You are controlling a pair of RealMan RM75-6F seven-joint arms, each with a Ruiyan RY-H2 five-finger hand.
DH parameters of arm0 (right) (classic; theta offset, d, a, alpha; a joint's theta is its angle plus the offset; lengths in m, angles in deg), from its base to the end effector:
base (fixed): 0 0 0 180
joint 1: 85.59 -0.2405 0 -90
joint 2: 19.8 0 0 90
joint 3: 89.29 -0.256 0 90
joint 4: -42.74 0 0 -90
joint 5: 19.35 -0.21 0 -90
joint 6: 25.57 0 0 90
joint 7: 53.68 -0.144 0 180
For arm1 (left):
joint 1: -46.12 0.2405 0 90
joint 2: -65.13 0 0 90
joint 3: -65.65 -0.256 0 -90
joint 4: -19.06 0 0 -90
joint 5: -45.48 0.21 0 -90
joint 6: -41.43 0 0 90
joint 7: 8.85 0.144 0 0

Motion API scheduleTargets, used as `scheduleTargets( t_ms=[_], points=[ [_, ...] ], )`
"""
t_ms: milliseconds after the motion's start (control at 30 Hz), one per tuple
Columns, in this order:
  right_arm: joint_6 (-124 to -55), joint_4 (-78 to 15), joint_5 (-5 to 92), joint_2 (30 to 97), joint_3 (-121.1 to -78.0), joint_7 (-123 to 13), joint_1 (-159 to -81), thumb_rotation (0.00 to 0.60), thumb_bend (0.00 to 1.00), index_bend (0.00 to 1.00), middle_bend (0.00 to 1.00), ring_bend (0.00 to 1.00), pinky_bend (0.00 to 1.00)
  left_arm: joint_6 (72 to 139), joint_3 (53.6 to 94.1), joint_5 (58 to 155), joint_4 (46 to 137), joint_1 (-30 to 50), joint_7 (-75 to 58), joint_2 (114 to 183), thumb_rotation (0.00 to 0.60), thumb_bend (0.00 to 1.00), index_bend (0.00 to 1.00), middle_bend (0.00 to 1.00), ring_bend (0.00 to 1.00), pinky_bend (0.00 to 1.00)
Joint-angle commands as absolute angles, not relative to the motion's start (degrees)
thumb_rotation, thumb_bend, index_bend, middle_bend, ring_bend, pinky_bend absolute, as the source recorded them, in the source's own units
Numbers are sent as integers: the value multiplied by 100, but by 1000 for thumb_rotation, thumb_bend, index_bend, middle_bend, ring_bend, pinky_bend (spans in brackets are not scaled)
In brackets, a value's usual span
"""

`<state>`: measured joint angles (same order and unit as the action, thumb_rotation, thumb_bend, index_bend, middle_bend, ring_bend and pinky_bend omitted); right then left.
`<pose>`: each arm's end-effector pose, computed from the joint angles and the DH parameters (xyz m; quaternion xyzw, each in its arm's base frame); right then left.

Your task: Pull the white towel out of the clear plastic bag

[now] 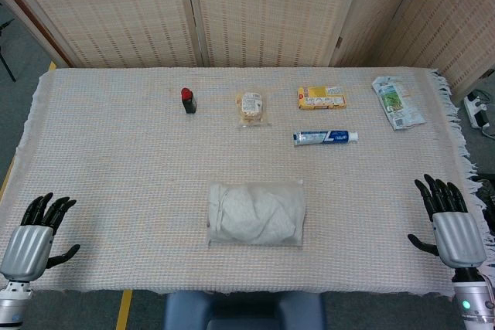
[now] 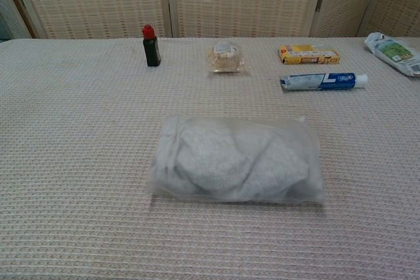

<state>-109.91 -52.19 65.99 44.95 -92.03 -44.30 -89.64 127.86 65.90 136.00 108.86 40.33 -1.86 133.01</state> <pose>-0.3057 -0.1754 0.1499 0.6136 -0.3663 0.3469 0.6074 -0.3027 0.1761 0.1344 -0.6429 -0.3393 -0.3723 0.5770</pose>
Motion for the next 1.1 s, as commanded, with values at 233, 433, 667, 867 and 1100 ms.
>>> scheduleTargets(
  t_ms=[233, 433, 667, 867, 1100],
  points=[
    [-11009, -5213, 6658, 4482, -9177, -4419, -8951, 600, 6, 0, 0, 0, 0, 12652, 6419, 13822, 10982, 3985, -404, 13347, 584, 205, 207, 218, 74, 161],
    [-11043, -5221, 6671, 4490, -9167, -4349, -8926, 600, 6, 0, 0, 0, 0, 12846, 6152, 14612, 10849, 3905, -968, 13592, 590, 203, 299, 691, 481, 628],
    [-10928, -5223, 6607, 4545, -9172, -4254, -8968, 600, 4, 0, 0, 0, 0, 13065, 6052, 15298, 10132, 3754, -1180, 14524, 600, 238, 447, 1000, 990, 1000],
    [-10876, -5238, 6580, 4566, -9145, -4114, -8972, 600, 5, 0, 0, 0, 0, 12828, 6097, 15318, 9718, 3573, -1114, 15251, 600, 291, 518, 1000, 1000, 1000],
    [-10730, -5245, 6442, 4573, -9156, -4055, -9011, 600, 6, 0, 0, 0, 0, 12650, 6186, 15250, 9286, 3469, -576, 16001, 600, 321, 493, 1000, 1000, 1000]
  ],
)
